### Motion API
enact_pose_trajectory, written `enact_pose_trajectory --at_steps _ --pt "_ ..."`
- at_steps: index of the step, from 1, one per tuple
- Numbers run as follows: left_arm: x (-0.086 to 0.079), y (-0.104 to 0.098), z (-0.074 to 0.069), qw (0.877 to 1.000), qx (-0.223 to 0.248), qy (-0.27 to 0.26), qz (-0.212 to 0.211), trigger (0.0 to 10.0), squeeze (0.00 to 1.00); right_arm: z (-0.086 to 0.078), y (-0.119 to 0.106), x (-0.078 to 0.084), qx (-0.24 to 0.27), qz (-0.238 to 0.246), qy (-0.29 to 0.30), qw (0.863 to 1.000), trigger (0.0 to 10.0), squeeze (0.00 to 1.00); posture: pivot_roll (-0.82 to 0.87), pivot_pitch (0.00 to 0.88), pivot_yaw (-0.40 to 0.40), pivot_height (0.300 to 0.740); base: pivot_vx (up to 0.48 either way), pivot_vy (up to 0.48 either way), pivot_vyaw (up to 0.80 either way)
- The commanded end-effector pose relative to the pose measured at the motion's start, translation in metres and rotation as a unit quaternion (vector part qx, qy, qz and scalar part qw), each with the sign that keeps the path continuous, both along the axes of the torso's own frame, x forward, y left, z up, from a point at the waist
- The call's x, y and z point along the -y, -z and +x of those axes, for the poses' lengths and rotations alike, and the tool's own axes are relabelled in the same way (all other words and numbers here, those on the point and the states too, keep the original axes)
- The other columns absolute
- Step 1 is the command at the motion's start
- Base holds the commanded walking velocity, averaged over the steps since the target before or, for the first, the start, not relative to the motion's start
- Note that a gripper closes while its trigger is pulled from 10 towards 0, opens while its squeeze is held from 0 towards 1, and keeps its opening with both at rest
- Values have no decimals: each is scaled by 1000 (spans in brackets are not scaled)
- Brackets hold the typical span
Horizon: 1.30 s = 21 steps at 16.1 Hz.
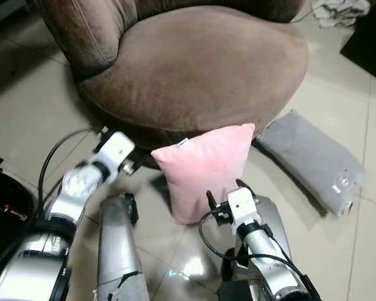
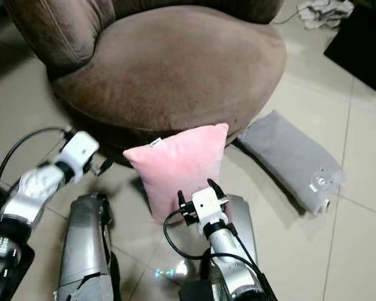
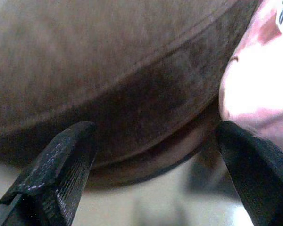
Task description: Move the pillow to the sofa from floor
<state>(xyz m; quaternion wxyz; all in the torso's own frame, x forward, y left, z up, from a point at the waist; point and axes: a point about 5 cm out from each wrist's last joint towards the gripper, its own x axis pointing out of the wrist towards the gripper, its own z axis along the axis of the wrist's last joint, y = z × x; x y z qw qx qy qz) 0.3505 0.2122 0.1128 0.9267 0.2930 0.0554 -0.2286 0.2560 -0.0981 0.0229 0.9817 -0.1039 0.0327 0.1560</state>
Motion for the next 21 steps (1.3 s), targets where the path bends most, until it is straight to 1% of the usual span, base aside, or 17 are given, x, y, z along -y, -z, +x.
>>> enact_pose_trajectory --at_steps 1,2,3,4,5,6,7,10,12,13,15,16,17,18,19,20,21 --pt "2 -5 3 1000 -1 21 15 10000 0 -14 15 1 -32 -10 7 999 10000 0 222 306 -9 451 0 0 0" --pt "8 -18 12 999 10 36 12 10000 0 -21 17 0 -35 -7 11 999 10000 0 213 320 8 451 0 0 0" --pt "12 -22 15 999 12 42 12 10000 0 -25 19 0 -37 -6 14 999 10000 0 205 330 22 451 0 0 0" --pt "18 -27 19 998 17 55 11 10000 0 -33 21 -2 -41 -2 20 999 10000 0 195 346 45 451 0 0 0" --pt "23 -29 20 998 18 64 13 10000 0 -39 23 -3 -44 0 25 999 10000 0 187 354 62 451 0 0 0" --pt "35 -27 23 997 6 78 16 10000 0 -52 26 -5 -52 6 36 998 10000 0 173 370 91 451 0 0 0" --pt "39 -24 23 996 -2 85 17 10000 0 -61 29 -7 -59 8 42 997 10000 0 163 380 114 451 0 0 0" --pt "48 -18 22 994 -24 103 15 10000 0 -81 31 -12 -70 15 65 995 10000 0 141 405 172 451 0 0 0" --pt "54 -15 22 993 -37 113 13 10000 0 -91 28 -14 -73 19 84 994 10000 0 125 428 208 451 0 0 0" --pt "54 -14 22 993 -43 110 13 10000 0 -103 24 -20 -74 22 90 993 10000 0 110 447 236 451 0 0 0" --pt "58 -14 23 992 -47 113 12 10000 0 -113 22 -25 -77 21 91 993 10000 0 98 459 258 451 0 0 0" --pt "64 -16 25 992 -48 118 13 10000 0 -118 23 -28 -83 25 96 992 10000 0 87 458 268 451 0 0 0" --pt "66 -17 26 992 -48 119 13 10000 0 -120 23 -29 -86 25 99 991 10000 0 87 458 268 451 0 0 0" --pt "70 -26 30 993 -38 111 -16 10000 0 -121 23 -27 -89 22 103 990 10000 0 82 443 261 451 0 0 0" --pt "70 -40 36 993 -21 97 -65 10000 0 -118 21 -24 -84 18 106 991 10000 0 83 433 251 451 0 0 0" --pt "68 -56 42 990 5 78 -115 10000 0 -112 19 -20 -74 12 105 992 10000 0 92 422 233 451 0 0 0" --pt "65 -72 46 985 31 67 -158 10000 0 -105 19 -15 -65 3 101 993 10000 0 104 414 217 451 0 0 0"
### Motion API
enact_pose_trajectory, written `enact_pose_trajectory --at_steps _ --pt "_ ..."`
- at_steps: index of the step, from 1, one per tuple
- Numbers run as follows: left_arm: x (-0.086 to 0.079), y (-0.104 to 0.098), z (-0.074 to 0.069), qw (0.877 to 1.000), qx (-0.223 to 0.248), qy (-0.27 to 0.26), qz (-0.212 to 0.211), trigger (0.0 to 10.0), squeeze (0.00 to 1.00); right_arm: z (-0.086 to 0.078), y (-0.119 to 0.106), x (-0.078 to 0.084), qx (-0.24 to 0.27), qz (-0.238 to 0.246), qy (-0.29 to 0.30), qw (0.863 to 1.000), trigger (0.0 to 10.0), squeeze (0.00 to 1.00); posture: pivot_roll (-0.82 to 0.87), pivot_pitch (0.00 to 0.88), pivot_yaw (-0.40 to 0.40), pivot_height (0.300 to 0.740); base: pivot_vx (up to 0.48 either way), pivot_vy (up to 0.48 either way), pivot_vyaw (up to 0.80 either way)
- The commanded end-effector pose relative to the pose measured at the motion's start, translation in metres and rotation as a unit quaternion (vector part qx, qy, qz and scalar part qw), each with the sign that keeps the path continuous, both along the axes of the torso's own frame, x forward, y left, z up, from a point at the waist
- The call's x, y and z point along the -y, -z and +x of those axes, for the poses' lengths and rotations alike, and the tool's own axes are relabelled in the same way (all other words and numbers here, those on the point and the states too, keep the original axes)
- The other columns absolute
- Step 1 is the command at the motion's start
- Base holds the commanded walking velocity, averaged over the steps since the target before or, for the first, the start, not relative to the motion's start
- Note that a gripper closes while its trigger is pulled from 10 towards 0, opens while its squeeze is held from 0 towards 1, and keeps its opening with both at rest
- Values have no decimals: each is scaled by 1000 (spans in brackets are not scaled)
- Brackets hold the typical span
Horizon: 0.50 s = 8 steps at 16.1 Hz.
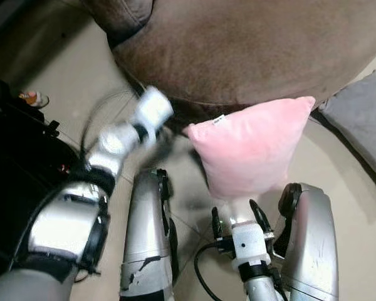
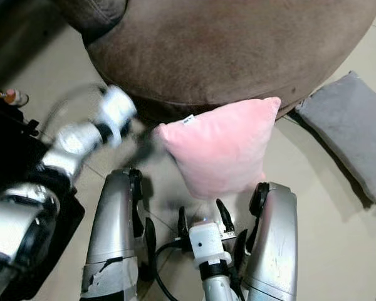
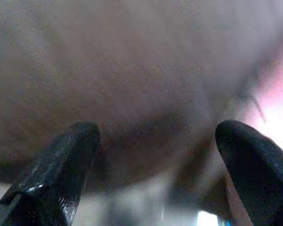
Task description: Move the pillow to the sofa from floor
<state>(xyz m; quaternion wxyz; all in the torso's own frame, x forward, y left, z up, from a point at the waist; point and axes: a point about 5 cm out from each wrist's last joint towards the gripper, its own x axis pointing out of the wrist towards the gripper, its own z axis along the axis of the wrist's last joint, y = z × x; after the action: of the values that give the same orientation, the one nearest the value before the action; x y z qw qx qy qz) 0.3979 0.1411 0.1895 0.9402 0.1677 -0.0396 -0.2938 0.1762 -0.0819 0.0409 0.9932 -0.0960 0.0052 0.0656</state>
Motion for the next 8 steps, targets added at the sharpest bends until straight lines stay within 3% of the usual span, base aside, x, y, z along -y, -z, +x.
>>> enact_pose_trajectory --at_steps 1,4,7,8 --pt "-8 -5 0 1000 11 -11 -26 10000 0 -19 36 4 -94 -2 10 996 10000 0 110 411 209 451 0 0 0" --pt "-10 -9 -1 999 28 -1 -23 10000 0 -15 34 10 -94 -10 -6 996 10000 0 126 408 192 451 0 0 0" --pt "-10 -6 -1 1000 24 -2 3 10000 0 -39 34 38 -128 -18 -54 990 10000 0 88 411 199 451 0 0 0" --pt "-11 0 -2 1000 16 -5 21 10000 0 -42 7 71 -116 -20 -63 991 10000 0 21 424 195 451 0 0 0"
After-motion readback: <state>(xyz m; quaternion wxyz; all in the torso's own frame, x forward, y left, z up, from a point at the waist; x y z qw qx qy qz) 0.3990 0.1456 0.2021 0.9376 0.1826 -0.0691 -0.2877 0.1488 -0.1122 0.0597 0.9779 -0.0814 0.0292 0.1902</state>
